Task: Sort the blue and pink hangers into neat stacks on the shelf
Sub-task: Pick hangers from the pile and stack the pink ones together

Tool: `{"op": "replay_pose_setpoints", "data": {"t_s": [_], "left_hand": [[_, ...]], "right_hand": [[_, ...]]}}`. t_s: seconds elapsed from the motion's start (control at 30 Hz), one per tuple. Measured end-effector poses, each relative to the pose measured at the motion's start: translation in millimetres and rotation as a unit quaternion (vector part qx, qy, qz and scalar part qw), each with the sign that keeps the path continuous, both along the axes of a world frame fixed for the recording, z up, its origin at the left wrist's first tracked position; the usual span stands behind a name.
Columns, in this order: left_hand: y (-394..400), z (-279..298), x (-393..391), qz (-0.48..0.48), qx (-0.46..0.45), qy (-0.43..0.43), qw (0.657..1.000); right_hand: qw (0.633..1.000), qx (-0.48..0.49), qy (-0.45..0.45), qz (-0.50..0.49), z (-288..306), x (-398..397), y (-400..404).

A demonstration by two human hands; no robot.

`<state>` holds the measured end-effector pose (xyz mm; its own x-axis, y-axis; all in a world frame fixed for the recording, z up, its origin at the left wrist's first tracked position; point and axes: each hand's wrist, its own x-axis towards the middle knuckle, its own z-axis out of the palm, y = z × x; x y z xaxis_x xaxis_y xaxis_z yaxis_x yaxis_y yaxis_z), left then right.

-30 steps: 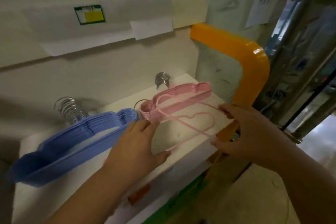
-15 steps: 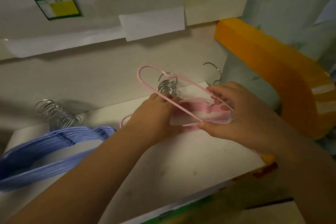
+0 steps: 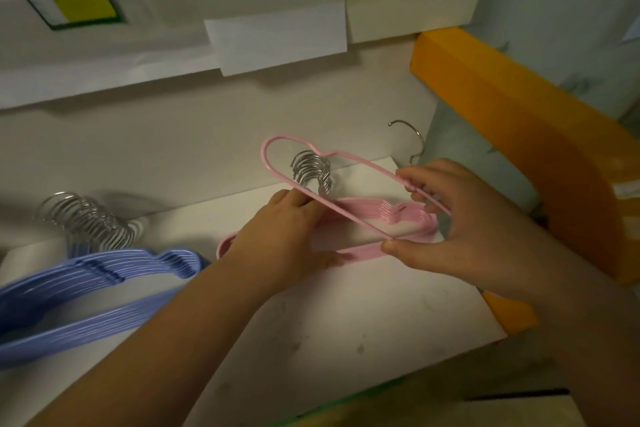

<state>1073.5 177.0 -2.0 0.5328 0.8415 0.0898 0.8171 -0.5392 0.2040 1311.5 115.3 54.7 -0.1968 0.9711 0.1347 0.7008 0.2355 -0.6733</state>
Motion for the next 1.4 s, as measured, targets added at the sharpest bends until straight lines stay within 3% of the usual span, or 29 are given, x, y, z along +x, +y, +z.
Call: {"op": "replay_pose_setpoints", "data": {"t_s": [0.33, 0.63, 0.93, 1.4], "left_hand": [[-2, -1, 1, 0.017, 0.013, 0.028, 0.999], [-43, 39, -65, 0.131, 0.03, -0.024, 0.991], [-86, 40, -128, 0.271, 0.002, -0.048, 0.961], [-99, 34, -117, 0.283, -0.003, -0.038, 0.958]], "right_hand": [[1.0, 0.021, -0.005, 0.007, 4, -3, 2], [0.989, 0.101, -0.107, -0.012, 14, -18, 24], [0.965, 0.017, -0.217, 0.145, -30, -58, 55], [0.948, 0.013, -0.278, 0.156, -39, -65, 71]]}}
